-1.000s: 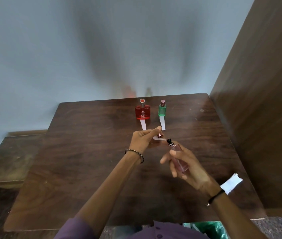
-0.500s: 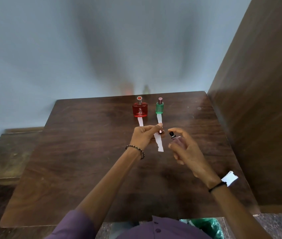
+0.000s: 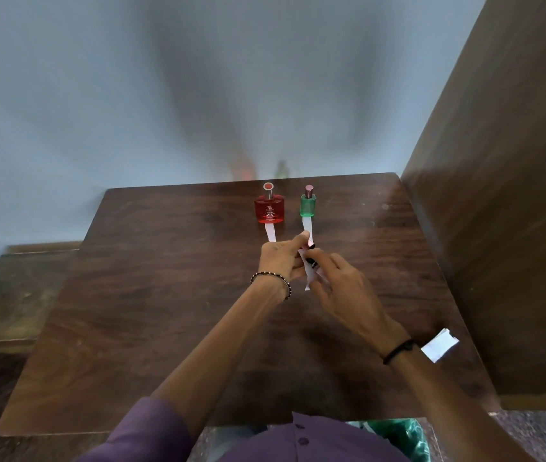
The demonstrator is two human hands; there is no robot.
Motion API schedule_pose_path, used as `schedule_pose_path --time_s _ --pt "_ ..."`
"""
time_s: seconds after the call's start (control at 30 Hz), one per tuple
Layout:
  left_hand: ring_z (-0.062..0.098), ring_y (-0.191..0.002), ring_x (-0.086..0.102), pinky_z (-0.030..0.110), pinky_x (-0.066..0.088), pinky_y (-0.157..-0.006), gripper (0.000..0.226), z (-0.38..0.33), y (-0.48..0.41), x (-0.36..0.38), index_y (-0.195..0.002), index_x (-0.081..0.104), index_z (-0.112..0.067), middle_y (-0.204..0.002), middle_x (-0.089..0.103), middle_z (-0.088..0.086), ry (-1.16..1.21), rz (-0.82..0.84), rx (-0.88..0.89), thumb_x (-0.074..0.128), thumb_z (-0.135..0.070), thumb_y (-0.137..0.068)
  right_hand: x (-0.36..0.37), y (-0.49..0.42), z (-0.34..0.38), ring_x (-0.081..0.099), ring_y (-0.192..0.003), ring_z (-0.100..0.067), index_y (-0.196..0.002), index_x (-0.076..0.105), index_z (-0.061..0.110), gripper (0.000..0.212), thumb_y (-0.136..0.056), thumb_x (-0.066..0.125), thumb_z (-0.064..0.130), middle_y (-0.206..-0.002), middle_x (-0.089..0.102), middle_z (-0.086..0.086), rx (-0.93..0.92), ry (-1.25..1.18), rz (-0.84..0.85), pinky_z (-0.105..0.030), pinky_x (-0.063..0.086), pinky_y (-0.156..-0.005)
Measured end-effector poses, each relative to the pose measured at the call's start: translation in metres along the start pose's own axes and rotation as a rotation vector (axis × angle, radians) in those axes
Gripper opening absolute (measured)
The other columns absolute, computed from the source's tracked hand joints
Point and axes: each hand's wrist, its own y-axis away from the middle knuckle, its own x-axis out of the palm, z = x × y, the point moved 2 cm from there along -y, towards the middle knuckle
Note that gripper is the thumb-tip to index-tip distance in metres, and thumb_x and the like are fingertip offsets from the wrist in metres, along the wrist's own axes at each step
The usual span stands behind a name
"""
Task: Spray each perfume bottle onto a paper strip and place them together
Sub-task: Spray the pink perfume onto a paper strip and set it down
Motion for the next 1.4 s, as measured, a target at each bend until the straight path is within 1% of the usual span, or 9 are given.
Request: schedule_pose_path --time_s 0.23,0.37,0.53,0.63,0.73,0.83,0.97,1.23,1.4 --pt "0.027 -0.07 0.072 0.033 0.063 -0.058 0.023 -0.002 -0.005 -0.001 -0.075 0.069 0.001 -0.079 0.072 0.018 -0.001 0.001 -0.011 0.076 -0.017 -0.088 0.0 -0.003 0.002 0.068 -0.082 -0.023 -0.147 0.05 0.016 0.049 -0.1 0.063 0.02 -0.114 0.063 -0.009 0.03 0.015 -0.002 -0.024 0.052 -0.066" --pt "0.029 -0.07 0.072 0.039 0.065 -0.068 0.022 -0.002 -0.006 0.0 -0.077 0.069 0.001 -0.076 0.071 0.016 -0.017 0.014 0.001 0.076 -0.017 -0.087 -0.001 -0.003 0.003 0.069 -0.085 -0.026 -0.143 0.054 0.014 0.041 -0.102 0.059 0.021 -0.111 0.065 -0.011 0.067 -0.001 -0.027 -0.033 0.059 -0.069" --pt "0.031 -0.077 0.074 0.038 0.064 -0.071 0.025 -0.005 -0.005 -0.002 -0.087 0.071 0.006 -0.083 0.074 0.021 -0.026 0.045 0.038 0.074 -0.019 -0.089 -0.002 -0.002 0.005 0.062 -0.088 -0.011 -0.139 0.056 0.016 0.044 -0.096 0.064 0.013 -0.111 0.066 -0.004 0.162 -0.149 -0.059 -0.011 0.044 -0.073" --pt "0.028 -0.079 0.078 0.037 0.064 -0.075 0.024 -0.006 -0.003 -0.004 -0.085 0.072 0.003 -0.086 0.077 0.021 -0.023 0.081 0.058 0.072 -0.02 -0.091 -0.005 0.004 -0.003 0.06 -0.079 -0.001 -0.134 0.05 0.024 0.046 -0.092 0.069 0.018 -0.095 0.062 0.008 0.339 -0.247 -0.099 -0.006 0.041 -0.064" --pt "0.033 -0.094 0.075 0.043 0.06 -0.09 0.027 -0.005 -0.004 -0.005 -0.09 0.074 0.002 -0.098 0.076 0.023 -0.099 0.104 0.107 0.07 -0.025 -0.092 -0.009 0.009 -0.011 0.07 -0.065 -0.013 -0.12 0.047 0.028 0.04 -0.088 0.07 0.028 -0.094 0.071 -0.003 0.57 -0.433 -0.107 -0.02 0.05 -0.047" --pt "0.034 -0.101 0.073 0.045 0.056 -0.094 0.03 -0.002 -0.003 -0.004 -0.093 0.076 0.0 -0.101 0.077 0.019 -0.16 0.117 0.147 0.069 -0.03 -0.092 -0.011 0.009 -0.011 0.072 -0.049 -0.016 -0.107 0.048 0.025 0.036 -0.083 0.074 0.029 -0.08 0.077 -0.003 0.586 -0.573 -0.083 -0.021 0.044 -0.035" --pt "0.034 -0.097 0.071 0.044 0.055 -0.092 0.035 0.003 0.0 0.0 -0.101 0.074 0.003 -0.107 0.075 0.021 -0.17 0.19 0.155 0.069 -0.03 -0.093 -0.013 0.008 -0.01 0.063 -0.035 -0.019 -0.1 0.049 0.028 0.031 -0.082 0.068 0.044 -0.065 0.076 0.001 0.57 -0.518 -0.014 -0.023 0.045 -0.041" --pt "0.021 -0.079 0.071 0.026 0.059 -0.072 0.038 0.008 0.003 0.006 -0.102 0.074 0.004 -0.092 0.075 0.019 -0.275 0.31 0.173 0.067 -0.033 -0.094 -0.012 0.006 -0.013 0.056 -0.032 -0.006 -0.113 0.047 0.029 0.039 -0.088 0.069 0.049 -0.062 0.074 0.0 0.555 -0.47 0.004 -0.018 0.04 -0.034" --pt "0.031 -0.088 0.069 0.042 0.057 -0.089 0.044 0.012 0.001 0.01 -0.106 0.071 0.009 -0.101 0.072 0.03 -0.314 0.343 0.164 0.066 -0.033 -0.094 -0.014 0.004 -0.017 0.054 -0.039 -0.012 -0.122 0.042 0.031 0.051 -0.086 0.075 0.046 -0.078 0.073 -0.01 0.581 -0.579 -0.029 -0.02 0.038 -0.039"
